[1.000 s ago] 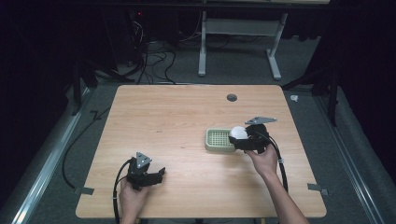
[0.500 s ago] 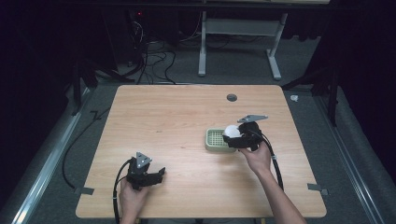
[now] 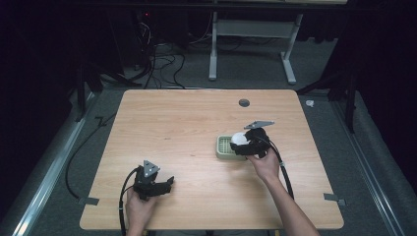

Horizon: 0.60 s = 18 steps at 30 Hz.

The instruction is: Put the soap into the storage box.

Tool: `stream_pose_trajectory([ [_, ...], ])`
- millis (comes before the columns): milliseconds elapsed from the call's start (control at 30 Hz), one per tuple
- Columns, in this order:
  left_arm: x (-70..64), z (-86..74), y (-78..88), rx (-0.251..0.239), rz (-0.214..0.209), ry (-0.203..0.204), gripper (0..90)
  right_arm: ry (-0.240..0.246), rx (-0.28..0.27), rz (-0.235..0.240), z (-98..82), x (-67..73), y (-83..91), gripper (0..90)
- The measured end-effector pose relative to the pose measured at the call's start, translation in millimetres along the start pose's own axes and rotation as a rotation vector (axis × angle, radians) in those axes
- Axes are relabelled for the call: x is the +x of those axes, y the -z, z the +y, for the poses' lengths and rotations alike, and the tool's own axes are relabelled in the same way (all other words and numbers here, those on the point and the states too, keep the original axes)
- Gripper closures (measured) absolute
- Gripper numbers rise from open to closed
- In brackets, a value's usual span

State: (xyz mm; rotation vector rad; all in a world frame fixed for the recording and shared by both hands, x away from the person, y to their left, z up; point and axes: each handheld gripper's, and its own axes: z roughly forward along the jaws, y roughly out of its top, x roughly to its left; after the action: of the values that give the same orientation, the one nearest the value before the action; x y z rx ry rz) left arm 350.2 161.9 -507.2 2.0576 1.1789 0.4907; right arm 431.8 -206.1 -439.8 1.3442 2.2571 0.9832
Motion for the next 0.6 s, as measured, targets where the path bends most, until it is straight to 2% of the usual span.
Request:
stream_pose_trajectory([
  [233,0.0,0.0,0.0,0.0,0.0,0.0,19.8,-0.004,0.009,-0.004,0.2,0.9,-8.9,23.9],
  [433,0.0,0.0,0.0,0.0,0.0,0.0,19.8,0.007,0.027,-0.032,-0.5,3.2,-17.1,23.8],
  [600,0.0,0.0,0.0,0.0,0.0,0.0,19.8,0.001,0.034,-0.028,-1.1,3.1,-21.8,23.8],
])
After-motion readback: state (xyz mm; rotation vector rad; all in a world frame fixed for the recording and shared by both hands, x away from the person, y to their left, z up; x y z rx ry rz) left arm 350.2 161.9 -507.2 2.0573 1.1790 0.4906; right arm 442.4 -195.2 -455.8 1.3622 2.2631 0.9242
